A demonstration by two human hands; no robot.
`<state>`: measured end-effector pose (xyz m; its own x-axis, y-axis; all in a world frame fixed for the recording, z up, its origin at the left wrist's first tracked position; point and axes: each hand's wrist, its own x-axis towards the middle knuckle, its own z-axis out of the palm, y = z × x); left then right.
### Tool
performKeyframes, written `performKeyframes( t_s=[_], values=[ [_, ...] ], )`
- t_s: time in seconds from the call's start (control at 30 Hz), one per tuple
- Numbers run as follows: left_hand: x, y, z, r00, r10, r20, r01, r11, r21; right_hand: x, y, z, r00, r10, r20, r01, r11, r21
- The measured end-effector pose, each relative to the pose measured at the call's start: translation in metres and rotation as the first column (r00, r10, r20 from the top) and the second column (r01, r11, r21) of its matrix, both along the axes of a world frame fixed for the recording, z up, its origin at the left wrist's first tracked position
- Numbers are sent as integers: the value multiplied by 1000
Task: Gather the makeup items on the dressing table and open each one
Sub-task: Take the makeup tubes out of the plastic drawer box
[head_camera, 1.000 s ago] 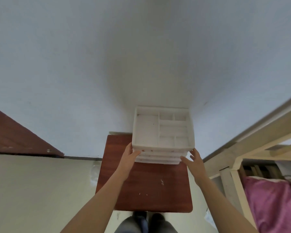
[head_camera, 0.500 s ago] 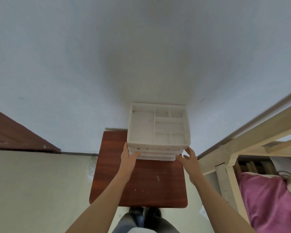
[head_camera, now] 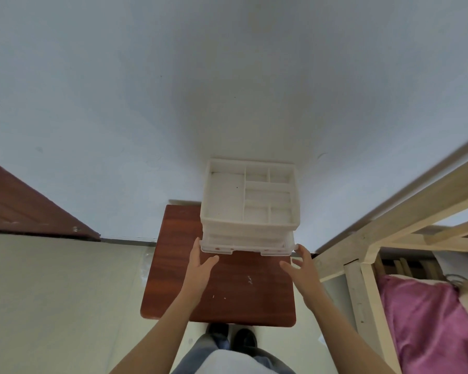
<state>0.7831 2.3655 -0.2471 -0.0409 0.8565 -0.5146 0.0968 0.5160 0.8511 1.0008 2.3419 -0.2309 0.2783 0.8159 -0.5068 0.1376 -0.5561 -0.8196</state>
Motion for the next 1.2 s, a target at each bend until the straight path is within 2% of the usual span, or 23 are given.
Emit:
performKeyframes(
  t_s=[0.27,0.5,1.0,1.2],
  values=[
    [-7,-29,2,999,-47,8,47,999,20,9,-24,-1,995,73,62,-70,996,-48],
    [-4,-43,8,999,-32,26,31,999,11,5,-47,-1,993,112,43,-109,992,-65],
    [-8,-50,-1,1000,-3,-12,3,1000,15,2,-53,-8,991,91,96,-85,994,-63],
    [-12,-48,0,999,10,-40,-7,998,55,7,-44,-9,970,61,237,-50,997,-53]
  ],
)
